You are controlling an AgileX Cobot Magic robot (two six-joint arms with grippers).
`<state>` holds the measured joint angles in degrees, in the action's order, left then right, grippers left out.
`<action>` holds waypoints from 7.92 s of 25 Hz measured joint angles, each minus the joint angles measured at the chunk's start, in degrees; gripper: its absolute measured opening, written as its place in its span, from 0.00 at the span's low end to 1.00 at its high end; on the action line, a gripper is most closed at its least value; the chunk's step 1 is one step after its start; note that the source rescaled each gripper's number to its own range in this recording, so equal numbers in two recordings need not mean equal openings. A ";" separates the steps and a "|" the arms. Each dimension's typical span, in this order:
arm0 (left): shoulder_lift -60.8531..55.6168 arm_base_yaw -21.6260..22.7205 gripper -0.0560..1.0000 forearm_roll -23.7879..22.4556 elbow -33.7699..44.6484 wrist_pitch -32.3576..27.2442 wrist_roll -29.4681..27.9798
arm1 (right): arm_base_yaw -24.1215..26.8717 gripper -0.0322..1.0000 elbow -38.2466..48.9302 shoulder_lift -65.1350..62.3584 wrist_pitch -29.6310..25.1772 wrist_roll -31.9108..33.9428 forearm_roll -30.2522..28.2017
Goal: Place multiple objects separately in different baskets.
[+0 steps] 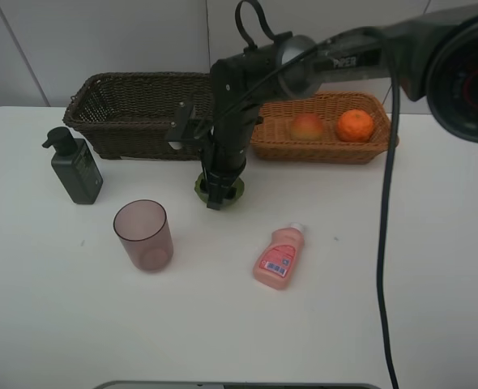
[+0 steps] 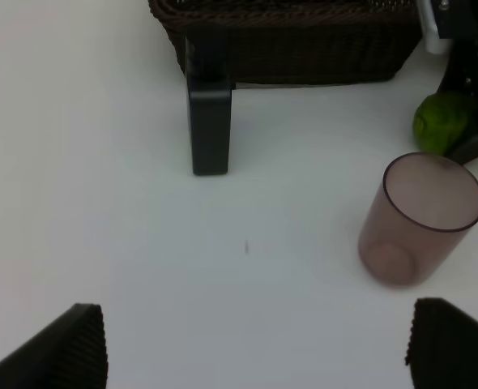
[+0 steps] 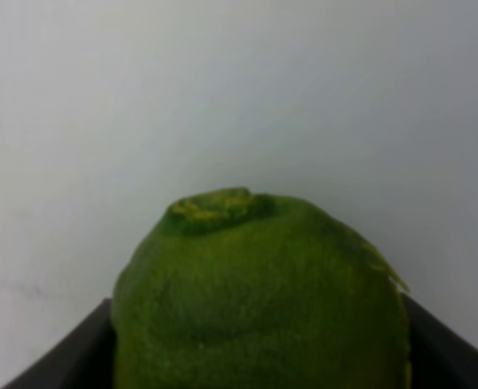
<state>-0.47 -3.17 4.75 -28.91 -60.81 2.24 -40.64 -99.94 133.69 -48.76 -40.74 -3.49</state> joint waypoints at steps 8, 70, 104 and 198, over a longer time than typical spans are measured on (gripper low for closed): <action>0.00 0.00 0.96 0.00 0.00 0.00 0.00 | 0.07 0.30 0.00 -4.48 -0.29 9.22 2.50; 0.00 0.00 0.96 0.00 0.00 0.00 0.00 | 14.61 0.90 -3.71 -7.62 2.47 68.85 -13.49; 0.00 0.00 0.96 0.00 0.00 0.00 0.00 | 9.74 0.90 33.62 -36.44 -0.56 68.64 -15.31; 0.00 0.00 0.96 0.00 0.00 0.00 0.00 | 0.01 0.03 35.42 -22.57 7.88 82.03 -2.49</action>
<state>-0.47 -3.17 4.75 -28.91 -60.81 2.24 -40.62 -64.51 111.13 -40.89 41.29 -5.97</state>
